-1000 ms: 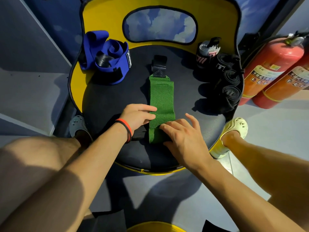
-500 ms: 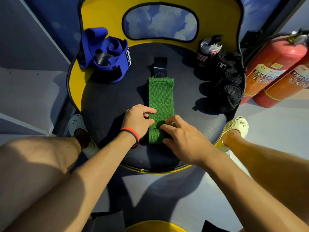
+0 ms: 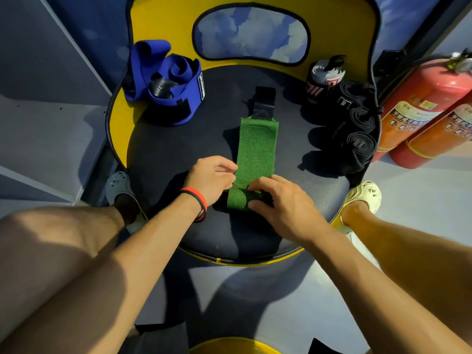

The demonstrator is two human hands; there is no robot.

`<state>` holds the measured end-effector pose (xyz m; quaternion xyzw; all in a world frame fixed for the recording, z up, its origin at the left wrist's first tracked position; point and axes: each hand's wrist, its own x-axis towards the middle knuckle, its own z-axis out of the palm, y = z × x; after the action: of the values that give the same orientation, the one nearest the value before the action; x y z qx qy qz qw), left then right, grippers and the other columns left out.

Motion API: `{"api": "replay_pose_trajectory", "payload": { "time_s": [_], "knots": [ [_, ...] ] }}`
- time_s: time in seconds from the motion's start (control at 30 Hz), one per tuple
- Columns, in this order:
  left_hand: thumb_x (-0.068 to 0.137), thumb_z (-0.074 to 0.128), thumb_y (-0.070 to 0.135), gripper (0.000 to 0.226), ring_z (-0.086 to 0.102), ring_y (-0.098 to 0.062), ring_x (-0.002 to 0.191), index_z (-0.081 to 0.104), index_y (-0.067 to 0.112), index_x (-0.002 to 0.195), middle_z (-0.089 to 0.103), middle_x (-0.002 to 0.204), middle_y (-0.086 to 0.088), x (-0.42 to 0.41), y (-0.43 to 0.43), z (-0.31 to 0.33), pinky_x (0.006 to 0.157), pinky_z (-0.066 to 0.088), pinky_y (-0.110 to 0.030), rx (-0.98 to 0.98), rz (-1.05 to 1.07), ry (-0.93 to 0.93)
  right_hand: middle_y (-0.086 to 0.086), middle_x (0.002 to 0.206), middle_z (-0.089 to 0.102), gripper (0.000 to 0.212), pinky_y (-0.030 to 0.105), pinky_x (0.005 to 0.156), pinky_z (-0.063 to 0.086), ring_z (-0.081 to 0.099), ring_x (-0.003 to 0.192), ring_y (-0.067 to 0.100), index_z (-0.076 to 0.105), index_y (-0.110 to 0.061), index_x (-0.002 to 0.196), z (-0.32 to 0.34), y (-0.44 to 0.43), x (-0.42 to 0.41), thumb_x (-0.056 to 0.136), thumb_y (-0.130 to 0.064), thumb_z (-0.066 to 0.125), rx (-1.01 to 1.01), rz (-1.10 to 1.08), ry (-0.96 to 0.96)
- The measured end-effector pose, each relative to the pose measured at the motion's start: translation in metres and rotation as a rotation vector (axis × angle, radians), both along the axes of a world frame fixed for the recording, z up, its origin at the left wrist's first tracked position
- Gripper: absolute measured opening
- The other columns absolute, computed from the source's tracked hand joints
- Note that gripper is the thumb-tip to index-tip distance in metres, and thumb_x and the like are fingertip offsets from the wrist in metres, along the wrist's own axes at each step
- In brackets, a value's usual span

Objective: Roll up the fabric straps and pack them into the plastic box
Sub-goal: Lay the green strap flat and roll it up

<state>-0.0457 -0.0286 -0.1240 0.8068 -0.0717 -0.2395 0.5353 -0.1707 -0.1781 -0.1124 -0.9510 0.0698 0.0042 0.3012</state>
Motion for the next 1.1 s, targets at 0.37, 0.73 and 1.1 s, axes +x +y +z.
{"api": "replay_pose_trajectory", "payload": {
  "time_s": [0.37, 0.73, 1.1],
  "knots": [
    [0.087, 0.076, 0.030, 0.011, 0.066, 0.002, 0.097, 0.077, 0.031, 0.097, 0.069, 0.108, 0.008, -0.013, 0.005, 0.003, 0.090, 0.054, -0.024, -0.003, 0.004, -0.005, 0.000, 0.091, 0.057, 0.031, 0.040, 0.077, 0.049, 0.056, 0.089, 0.022, 0.069, -0.025, 0.109, -0.020, -0.010, 0.018, 0.097, -0.052, 0.059, 0.100, -0.222, -0.077],
    [0.069, 0.088, 0.036, 0.036, 0.070, -0.010, 0.097, 0.077, 0.034, 0.104, 0.074, 0.101, 0.009, -0.021, 0.016, 0.002, 0.094, 0.057, -0.042, 0.091, -0.027, 0.037, 0.002, 0.079, 0.063, 0.045, 0.038, 0.065, 0.044, 0.059, 0.082, 0.031, 0.054, -0.018, 0.083, -0.012, -0.009, 0.021, 0.092, -0.062, 0.061, 0.073, -0.317, 0.025],
    [0.076, 0.088, 0.023, 0.026, 0.072, -0.019, 0.095, 0.076, 0.015, 0.097, 0.074, 0.092, -0.006, -0.050, 0.027, 0.007, 0.085, 0.062, -0.039, 0.046, 0.036, 0.240, -0.006, 0.083, 0.048, 0.029, 0.034, 0.063, 0.042, 0.051, 0.073, 0.019, 0.057, -0.022, 0.086, -0.009, 0.003, -0.007, 0.090, -0.047, 0.071, 0.067, -0.244, -0.138]
  ]
}}
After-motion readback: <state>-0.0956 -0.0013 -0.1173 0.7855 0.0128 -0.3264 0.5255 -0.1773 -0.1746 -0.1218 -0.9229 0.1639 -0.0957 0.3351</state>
